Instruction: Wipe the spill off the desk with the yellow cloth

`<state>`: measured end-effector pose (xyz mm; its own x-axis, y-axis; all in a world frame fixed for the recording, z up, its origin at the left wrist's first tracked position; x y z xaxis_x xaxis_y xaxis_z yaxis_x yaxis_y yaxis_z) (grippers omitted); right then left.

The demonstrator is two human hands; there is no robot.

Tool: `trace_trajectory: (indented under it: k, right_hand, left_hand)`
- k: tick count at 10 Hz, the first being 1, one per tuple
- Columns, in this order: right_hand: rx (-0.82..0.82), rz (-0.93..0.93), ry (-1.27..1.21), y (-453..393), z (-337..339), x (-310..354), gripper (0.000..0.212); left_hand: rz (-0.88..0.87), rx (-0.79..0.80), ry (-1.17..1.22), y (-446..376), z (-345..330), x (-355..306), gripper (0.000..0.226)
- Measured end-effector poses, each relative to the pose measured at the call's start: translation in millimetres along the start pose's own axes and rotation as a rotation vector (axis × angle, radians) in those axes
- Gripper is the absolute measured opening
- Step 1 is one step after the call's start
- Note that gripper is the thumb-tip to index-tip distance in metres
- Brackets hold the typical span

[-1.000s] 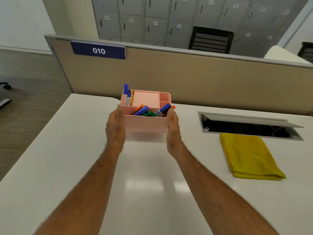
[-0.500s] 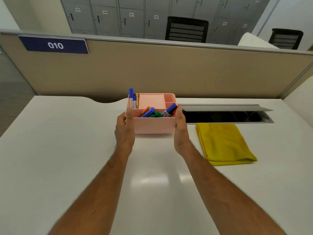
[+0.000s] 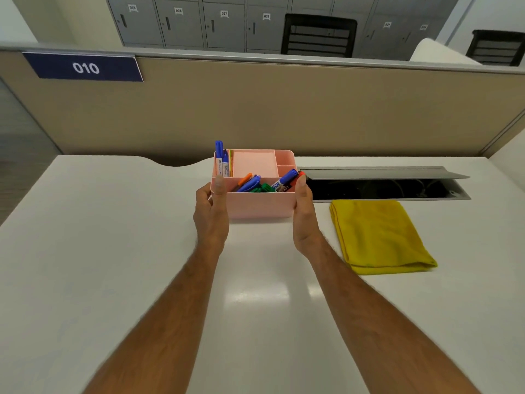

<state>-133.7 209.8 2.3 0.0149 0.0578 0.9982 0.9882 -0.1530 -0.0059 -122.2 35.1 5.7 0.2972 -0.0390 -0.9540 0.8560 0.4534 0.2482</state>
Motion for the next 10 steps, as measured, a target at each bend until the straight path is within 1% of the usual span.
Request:
trace_trajectory:
  k: [2,3,4,5,7,8,9,10]
  right_hand:
    - [0.021,-0.011,-0.003,-1,-2,-4,0.079]
    - [0.04,-0.024,-0.006,0,-5,-3,0.08]
    - [0.052,-0.033,-0.002,4,-8,1,0.089]
    - [0.05,-0.038,0.003,5,-9,1,0.09]
    - [0.078,-0.051,0.034,8,-10,5,0.103]
    - [0.115,-0.099,0.065,17,-4,12,0.102]
    - [0.109,-0.055,0.099,24,7,29,0.087]
    - [-0.088,0.131,0.001,44,39,66,0.05]
  left_hand:
    - [-0.004,-0.031,-0.023,-1,3,2,0.087]
    - [0.002,-0.039,-0.024,-3,6,1,0.087]
    - [0.003,-0.039,-0.028,-6,10,0,0.086]
    - [0.001,-0.035,-0.024,-7,10,1,0.086]
    - [-0.031,-0.029,-0.004,-7,12,4,0.088]
    - [-0.029,-0.012,-0.068,-9,17,4,0.092]
    - [-0.04,-0.024,-0.208,-8,24,-1,0.1]
    - [-0.34,-0.079,-0.525,8,38,-16,0.107]
Point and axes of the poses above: each hand's wrist, its own y-axis away from the middle knuckle, its own z-axis out of the back of the hand, x = y × z, the point moved 3 cm from there along -y, towards the middle knuckle, and after that the axes turned 7 degrees about z, right-handed, at the moved point
